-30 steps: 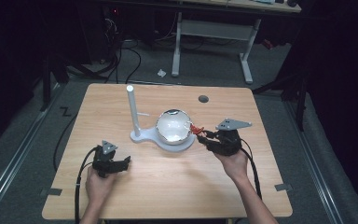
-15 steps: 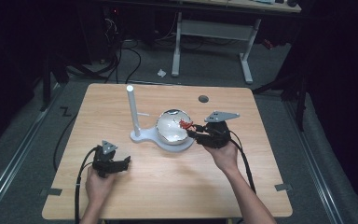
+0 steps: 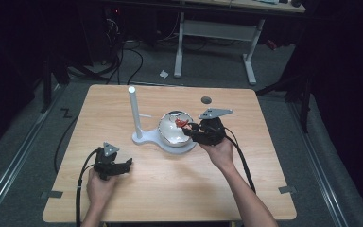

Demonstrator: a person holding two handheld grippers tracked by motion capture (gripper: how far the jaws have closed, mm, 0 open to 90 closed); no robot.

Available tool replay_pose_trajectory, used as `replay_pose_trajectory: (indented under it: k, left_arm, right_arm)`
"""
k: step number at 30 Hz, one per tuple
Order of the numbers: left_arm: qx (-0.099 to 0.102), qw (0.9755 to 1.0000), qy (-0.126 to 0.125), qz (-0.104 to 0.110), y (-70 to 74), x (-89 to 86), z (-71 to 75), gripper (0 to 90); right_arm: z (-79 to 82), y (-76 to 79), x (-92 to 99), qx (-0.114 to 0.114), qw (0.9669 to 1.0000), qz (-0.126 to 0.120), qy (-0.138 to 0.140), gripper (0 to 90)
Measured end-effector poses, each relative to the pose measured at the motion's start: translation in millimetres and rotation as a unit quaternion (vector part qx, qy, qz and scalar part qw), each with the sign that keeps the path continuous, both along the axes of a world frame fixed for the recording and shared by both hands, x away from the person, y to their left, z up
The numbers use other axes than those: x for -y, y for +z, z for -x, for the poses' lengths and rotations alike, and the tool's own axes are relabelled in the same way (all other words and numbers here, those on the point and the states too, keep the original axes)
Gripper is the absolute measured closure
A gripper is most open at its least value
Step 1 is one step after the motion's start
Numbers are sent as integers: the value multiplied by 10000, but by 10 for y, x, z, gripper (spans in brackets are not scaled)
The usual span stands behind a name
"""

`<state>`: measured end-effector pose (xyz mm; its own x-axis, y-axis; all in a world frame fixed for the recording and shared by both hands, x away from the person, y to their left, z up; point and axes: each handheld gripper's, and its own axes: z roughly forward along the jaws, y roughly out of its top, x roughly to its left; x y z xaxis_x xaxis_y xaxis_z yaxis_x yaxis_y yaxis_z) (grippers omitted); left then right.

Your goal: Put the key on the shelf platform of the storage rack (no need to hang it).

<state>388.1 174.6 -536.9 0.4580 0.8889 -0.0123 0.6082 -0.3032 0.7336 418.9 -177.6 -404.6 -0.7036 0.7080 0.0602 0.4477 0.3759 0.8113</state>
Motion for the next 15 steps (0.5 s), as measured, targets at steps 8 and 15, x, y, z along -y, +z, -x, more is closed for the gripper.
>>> replay_pose_trajectory:
  k: [8,15]
  left_arm:
    - [0,10000,0,1,0,0,0,201]
    - [-1,10000,0,2,0,0,0,200]
  right_arm:
    - [-89,-4,-111,-14,10000,16,51,663]
    - [-159,-11,-162,-22,10000,36,55,663]
